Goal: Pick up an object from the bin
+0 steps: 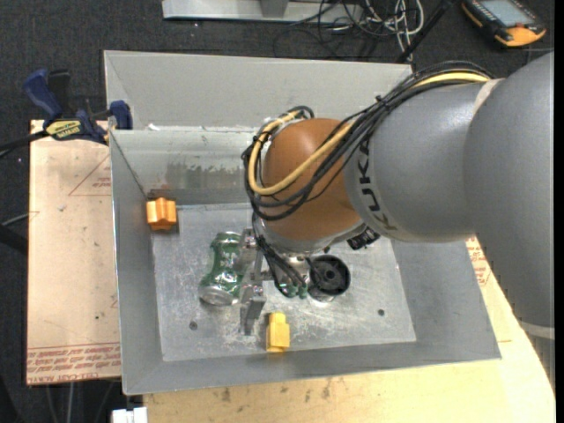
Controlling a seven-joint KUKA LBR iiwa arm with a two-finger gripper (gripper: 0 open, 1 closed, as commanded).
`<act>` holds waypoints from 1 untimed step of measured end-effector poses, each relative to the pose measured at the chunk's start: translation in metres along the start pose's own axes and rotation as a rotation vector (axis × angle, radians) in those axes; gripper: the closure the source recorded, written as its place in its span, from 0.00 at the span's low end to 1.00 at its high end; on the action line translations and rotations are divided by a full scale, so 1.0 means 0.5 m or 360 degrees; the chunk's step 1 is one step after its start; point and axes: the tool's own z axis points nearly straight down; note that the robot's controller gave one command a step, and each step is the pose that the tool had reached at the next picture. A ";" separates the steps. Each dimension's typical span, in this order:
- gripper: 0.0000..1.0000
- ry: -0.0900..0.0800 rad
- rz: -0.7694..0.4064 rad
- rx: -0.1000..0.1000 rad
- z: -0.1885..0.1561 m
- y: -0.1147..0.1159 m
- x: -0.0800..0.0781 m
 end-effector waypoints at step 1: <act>0.00 -0.0012 0.0005 -0.0002 -0.009 -0.001 -0.004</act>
Offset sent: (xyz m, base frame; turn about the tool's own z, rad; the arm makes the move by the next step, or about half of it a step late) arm 0.0660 -0.0061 -0.0755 -0.2532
